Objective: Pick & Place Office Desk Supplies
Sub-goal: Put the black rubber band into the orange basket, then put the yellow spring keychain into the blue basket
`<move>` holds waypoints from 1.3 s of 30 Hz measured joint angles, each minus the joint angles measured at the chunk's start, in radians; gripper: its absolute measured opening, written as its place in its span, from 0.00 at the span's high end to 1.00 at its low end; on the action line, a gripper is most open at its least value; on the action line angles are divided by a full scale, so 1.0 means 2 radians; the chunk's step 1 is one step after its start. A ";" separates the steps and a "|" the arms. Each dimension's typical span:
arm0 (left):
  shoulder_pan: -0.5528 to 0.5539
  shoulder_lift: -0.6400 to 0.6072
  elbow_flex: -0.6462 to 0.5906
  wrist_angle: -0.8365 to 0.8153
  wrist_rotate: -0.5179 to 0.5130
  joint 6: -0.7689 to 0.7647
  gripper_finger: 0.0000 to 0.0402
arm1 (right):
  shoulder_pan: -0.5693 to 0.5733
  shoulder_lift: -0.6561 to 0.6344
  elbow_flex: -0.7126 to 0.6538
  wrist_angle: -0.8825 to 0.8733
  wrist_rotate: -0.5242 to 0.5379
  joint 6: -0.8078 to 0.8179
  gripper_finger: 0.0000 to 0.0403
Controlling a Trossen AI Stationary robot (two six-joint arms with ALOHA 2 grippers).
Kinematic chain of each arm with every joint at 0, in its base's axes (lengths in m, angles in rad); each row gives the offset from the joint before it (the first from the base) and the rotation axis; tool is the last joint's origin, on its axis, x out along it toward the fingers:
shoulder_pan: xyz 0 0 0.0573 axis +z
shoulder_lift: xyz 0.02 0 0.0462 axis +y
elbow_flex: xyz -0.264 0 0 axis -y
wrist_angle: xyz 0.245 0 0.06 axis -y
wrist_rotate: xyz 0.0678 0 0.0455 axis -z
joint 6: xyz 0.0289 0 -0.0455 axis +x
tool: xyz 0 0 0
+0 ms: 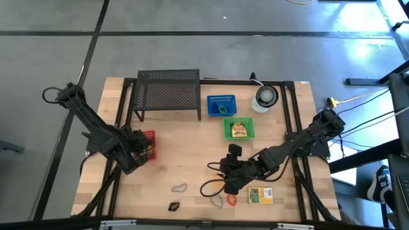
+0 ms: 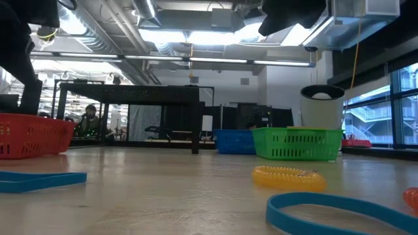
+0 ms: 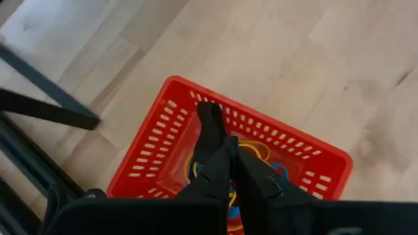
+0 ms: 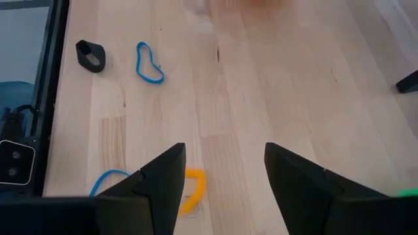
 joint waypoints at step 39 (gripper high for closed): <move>0.024 0.100 0.060 -0.057 0.017 0.005 0.68 | -0.014 0.000 0.000 0.000 -0.020 0.027 0.48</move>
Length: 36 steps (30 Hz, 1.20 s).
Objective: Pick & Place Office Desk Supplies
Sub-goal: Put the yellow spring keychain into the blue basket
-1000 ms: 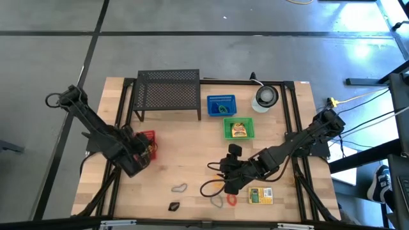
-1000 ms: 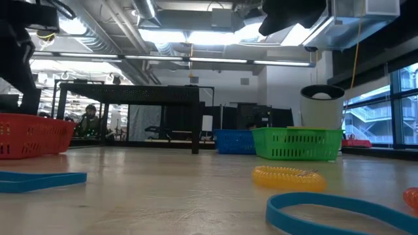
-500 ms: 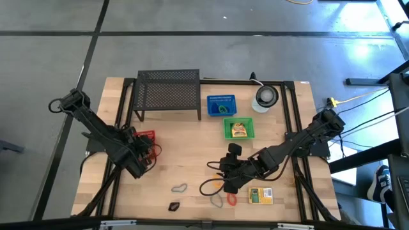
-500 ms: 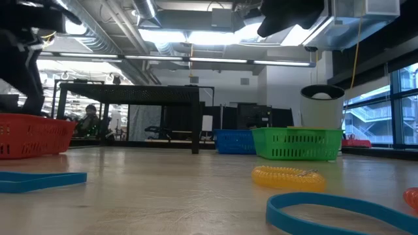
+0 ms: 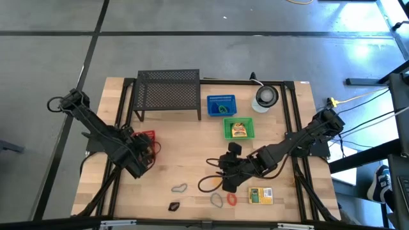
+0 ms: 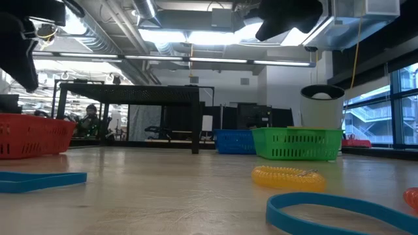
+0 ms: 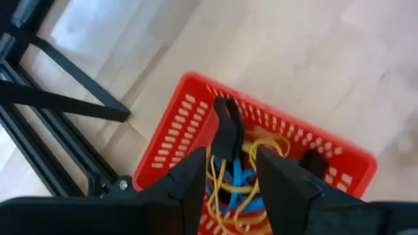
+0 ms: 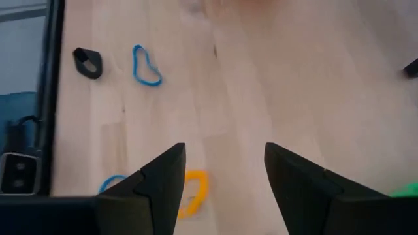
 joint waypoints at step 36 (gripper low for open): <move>0.021 -0.001 0.000 0.403 -0.158 0.361 0.71 | -0.025 0.171 -0.008 0.017 -0.109 -0.053 0.48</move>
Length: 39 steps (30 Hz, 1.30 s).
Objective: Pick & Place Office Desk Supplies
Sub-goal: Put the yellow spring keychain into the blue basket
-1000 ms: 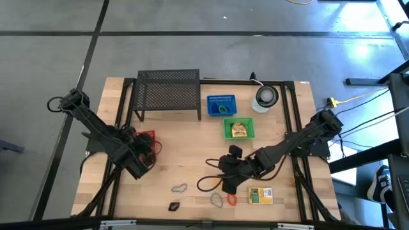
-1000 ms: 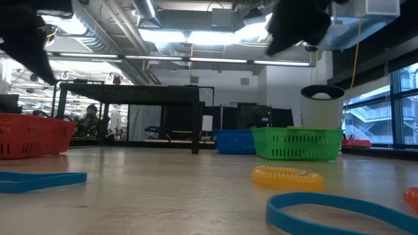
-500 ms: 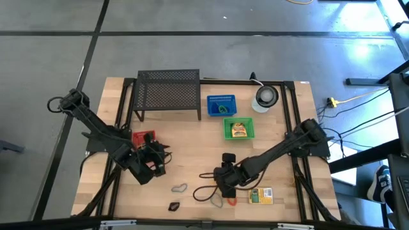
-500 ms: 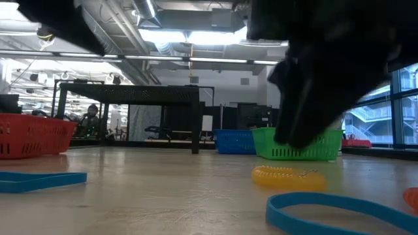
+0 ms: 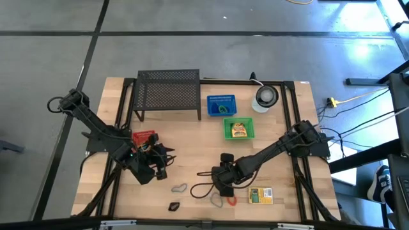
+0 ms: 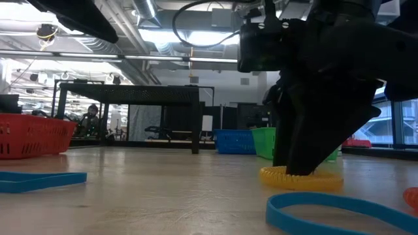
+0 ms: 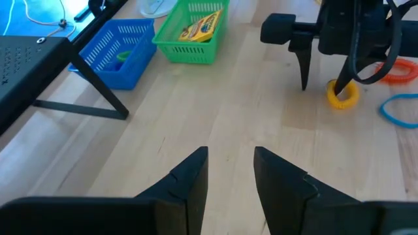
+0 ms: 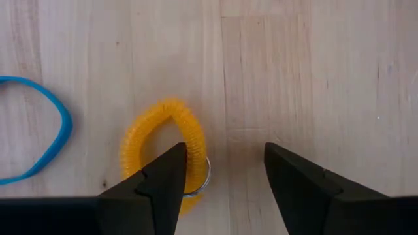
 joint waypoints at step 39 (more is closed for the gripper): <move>0.000 0.000 0.000 0.007 -0.048 0.026 0.74 | -0.008 -0.106 0.102 0.037 0.351 -0.018 0.93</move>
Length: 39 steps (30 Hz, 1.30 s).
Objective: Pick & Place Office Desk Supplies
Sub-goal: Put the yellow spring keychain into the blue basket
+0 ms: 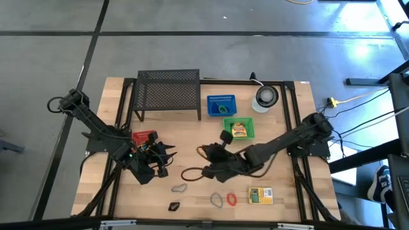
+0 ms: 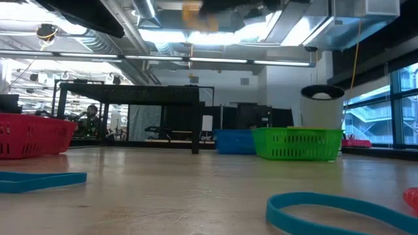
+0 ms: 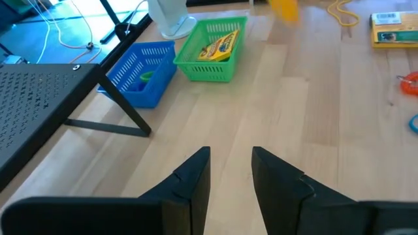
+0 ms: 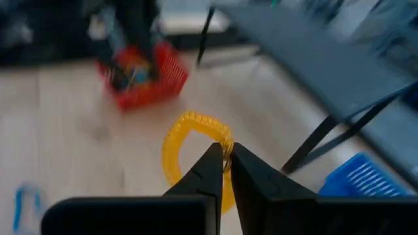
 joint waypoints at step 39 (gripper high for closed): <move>0.000 0.000 0.000 0.004 0.000 0.000 0.75 | -0.239 -0.007 -0.061 -0.214 -0.010 0.110 0.95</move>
